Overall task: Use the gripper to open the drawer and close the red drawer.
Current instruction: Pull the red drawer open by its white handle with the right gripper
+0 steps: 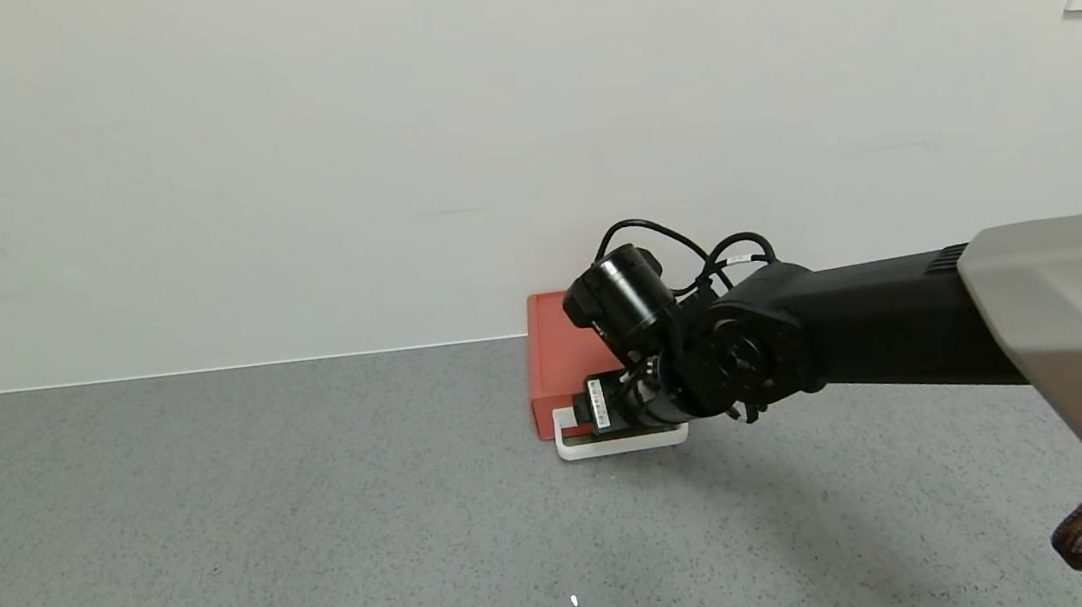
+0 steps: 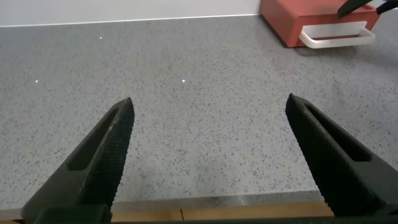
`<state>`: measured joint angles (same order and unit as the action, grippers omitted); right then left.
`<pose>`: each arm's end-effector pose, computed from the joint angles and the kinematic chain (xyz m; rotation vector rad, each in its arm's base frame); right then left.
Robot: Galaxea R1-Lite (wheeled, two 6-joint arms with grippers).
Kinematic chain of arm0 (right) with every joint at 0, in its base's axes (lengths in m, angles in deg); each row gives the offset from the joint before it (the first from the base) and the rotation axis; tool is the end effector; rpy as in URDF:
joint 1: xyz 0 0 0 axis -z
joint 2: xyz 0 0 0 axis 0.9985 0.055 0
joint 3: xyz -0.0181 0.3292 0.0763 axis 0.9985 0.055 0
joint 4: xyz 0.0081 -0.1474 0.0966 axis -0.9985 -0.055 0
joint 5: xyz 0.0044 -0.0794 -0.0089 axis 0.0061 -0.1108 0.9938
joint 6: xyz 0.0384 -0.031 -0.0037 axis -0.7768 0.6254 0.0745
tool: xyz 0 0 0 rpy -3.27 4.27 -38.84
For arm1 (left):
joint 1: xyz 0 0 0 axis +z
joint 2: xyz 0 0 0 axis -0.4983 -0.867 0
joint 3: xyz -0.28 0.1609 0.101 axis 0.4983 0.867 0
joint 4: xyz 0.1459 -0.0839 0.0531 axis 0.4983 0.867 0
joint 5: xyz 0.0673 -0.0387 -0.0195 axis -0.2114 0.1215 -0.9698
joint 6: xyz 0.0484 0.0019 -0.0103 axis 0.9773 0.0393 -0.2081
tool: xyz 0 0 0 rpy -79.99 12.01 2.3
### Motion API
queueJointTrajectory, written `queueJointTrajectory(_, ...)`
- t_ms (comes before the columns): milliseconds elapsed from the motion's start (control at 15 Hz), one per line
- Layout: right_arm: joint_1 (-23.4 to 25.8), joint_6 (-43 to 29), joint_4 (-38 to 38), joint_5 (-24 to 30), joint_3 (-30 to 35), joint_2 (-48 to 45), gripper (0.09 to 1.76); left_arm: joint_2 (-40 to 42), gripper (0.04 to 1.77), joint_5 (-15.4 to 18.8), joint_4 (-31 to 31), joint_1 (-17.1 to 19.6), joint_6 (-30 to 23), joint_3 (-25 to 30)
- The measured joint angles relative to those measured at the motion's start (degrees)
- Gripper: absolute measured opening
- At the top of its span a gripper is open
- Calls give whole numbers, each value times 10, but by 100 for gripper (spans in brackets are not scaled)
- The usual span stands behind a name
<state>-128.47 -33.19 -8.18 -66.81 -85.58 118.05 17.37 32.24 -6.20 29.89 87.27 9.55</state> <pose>0.3734 0.3102 0.1646 -0.0008 0.7711 0.2066 -0.0493 -0.0008 0.0753 -0.0032 0.0017 -0.0146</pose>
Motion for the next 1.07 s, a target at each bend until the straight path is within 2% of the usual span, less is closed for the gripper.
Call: queueJointTrajectory(1067,6,-41,0,-15,-50,71,171,0,175,-2,0,0,1,0)
